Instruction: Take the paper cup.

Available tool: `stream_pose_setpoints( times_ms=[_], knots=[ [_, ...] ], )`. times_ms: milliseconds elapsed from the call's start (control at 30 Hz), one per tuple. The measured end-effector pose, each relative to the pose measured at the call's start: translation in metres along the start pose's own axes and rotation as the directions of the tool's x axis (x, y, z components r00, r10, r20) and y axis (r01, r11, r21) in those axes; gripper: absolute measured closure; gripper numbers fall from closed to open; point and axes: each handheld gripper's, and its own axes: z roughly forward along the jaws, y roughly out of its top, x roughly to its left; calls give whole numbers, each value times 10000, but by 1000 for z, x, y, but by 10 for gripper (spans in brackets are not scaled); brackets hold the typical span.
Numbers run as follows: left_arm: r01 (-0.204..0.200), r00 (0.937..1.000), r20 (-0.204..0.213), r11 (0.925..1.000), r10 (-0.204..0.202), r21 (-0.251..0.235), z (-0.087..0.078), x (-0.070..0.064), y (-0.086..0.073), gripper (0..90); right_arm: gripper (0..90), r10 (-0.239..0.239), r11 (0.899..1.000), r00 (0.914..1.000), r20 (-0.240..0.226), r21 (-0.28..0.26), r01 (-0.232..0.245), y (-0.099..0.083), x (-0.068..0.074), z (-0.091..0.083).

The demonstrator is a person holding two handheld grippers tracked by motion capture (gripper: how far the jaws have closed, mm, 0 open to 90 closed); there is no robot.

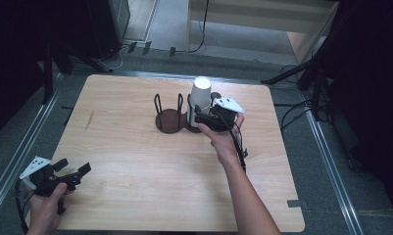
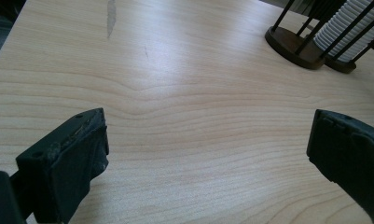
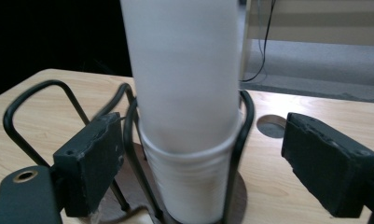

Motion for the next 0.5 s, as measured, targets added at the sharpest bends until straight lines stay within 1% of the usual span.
stream_pose_setpoints(
  times_ms=[200,267,333,400,500],
  knots=[
    [-4,10000,3,10000,4,25,0,0,0,0,132,-107,9999,9999,-108,63,108,7,10,13],
    [3,10000,5,10000,-3,26,0,0,0,0,134,-120,9999,9999,-76,78,121,9,13,17],
    [-1,10000,13,10000,0,36,0,0,0,0,137,-166,9998,9999,25,106,166,10,16,22],
    [0,10000,19,10000,0,40,0,0,0,0,144,-199,9998,9994,283,64,197,12,20,26],
    [-17,10000,52,10000,17,62,0,0,0,0,155,-101,9999,9987,504,27,100,14,22,32]
  ],
)
